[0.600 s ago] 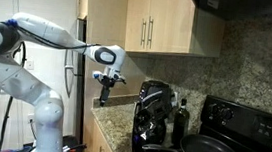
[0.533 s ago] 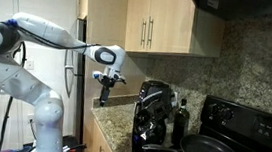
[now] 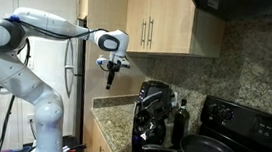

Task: Move the black plastic to the left then move it to the right

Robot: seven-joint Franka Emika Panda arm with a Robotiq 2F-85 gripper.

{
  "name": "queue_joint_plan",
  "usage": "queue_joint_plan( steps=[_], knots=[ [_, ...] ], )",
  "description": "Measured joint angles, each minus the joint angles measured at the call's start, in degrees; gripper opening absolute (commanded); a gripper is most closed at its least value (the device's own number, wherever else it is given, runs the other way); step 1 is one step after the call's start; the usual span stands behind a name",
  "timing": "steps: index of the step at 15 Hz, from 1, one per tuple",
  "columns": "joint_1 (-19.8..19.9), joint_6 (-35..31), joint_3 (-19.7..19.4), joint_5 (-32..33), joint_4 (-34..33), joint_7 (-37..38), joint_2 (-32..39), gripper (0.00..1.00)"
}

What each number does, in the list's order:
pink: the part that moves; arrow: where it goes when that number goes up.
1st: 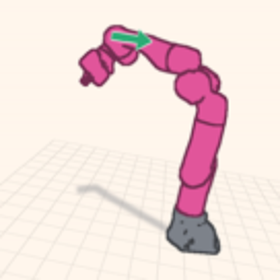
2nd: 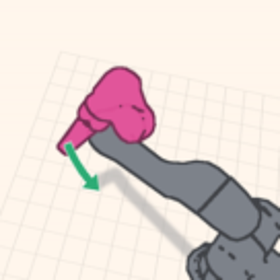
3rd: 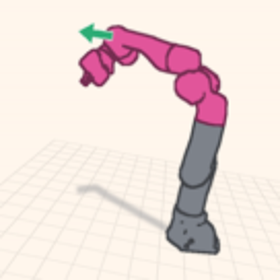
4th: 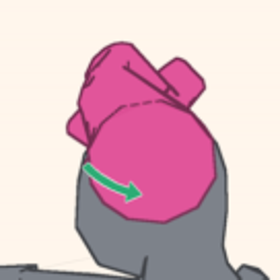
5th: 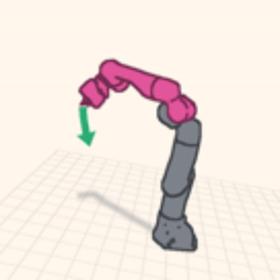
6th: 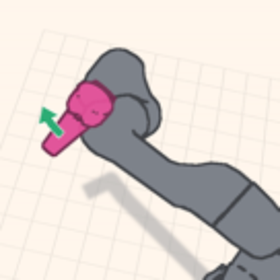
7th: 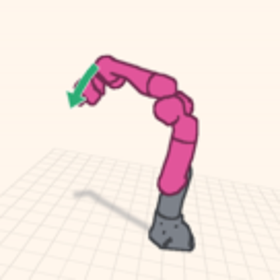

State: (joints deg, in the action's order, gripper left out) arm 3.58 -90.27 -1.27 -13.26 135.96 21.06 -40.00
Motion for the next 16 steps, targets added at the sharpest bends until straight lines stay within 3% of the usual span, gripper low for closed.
queue_joint_plan(
  steps=[3, 5, 9, 11, 14, 16],
  knots=[
    [0.8, -2.1, 0.3, 0.3, -0.1, 1.3, 0.1, 1.00],
    [3.7, -5.6, -0.9, 0.6, -1.0, 2.7, 0.3, 1.00],
    [10.8, -7.5, -8.4, 1.4, -6.7, 2.8, 1.5, 1.00],
    [11.9, -7.2, -10.3, 0.9, -9.0, 3.0, 2.0, 1.00],
    [12.2, -7.8, -10.0, 1.4, -9.3, 5.3, 2.2, 1.00],
    [14.1, -12.3, -10.1, 1.8, -9.4, 8.9, 3.9, 1.00]
  ],
)
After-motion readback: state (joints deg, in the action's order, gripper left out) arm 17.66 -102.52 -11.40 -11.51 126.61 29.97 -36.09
